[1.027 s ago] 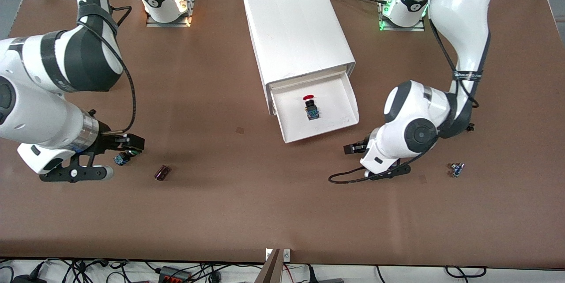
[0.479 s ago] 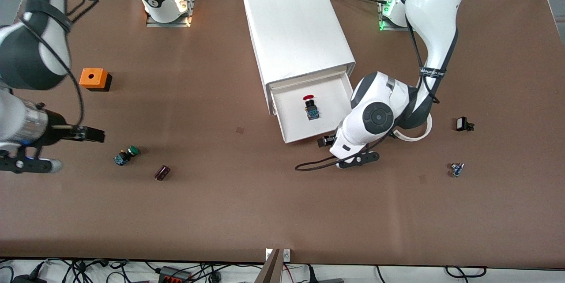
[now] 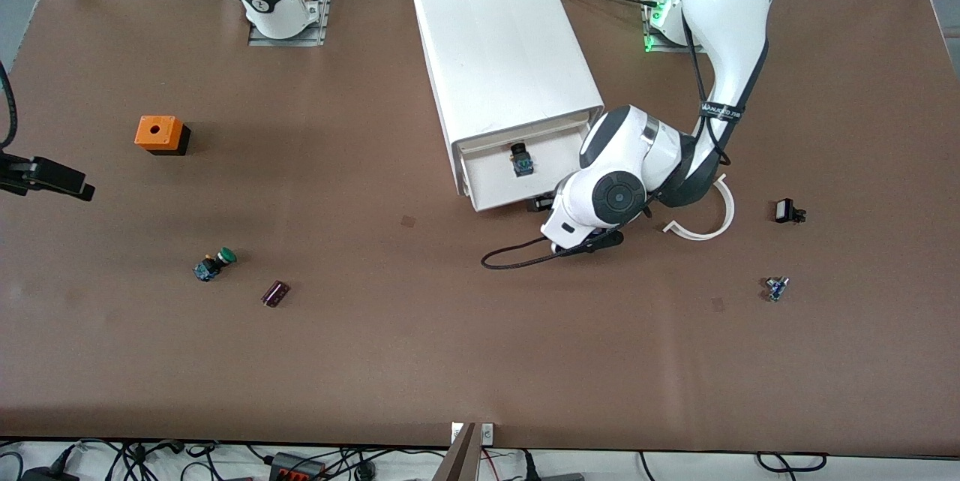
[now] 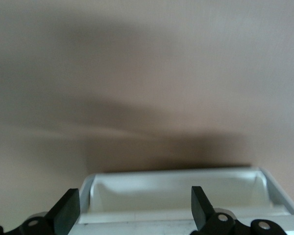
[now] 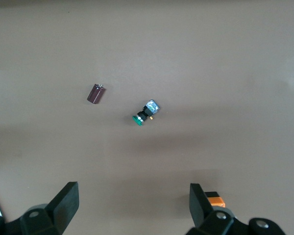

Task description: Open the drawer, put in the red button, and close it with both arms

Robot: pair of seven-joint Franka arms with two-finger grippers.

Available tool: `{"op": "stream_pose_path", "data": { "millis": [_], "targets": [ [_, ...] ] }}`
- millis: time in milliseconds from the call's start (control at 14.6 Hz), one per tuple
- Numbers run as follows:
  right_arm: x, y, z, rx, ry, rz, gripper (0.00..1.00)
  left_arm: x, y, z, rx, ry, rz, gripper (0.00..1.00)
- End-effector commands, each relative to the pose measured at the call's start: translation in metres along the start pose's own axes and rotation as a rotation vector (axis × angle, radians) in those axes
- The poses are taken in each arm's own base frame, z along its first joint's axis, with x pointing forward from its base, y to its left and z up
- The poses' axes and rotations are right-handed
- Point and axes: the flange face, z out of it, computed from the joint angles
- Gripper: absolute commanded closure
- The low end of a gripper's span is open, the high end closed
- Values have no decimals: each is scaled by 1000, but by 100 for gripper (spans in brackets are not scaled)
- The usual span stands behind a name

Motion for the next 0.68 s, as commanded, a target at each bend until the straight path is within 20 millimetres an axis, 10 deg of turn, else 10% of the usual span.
{"op": "stream_pose_path", "data": {
  "millis": [0, 616],
  "targets": [
    [-17, -2, -2, -26, -1, -45, 0, -24, 3, 16, 14, -70, 3, 0],
    [-70, -13, 26, -40, 0, -75, 0, -54, 13, 39, 51, -118, 45, 0]
  ]
}}
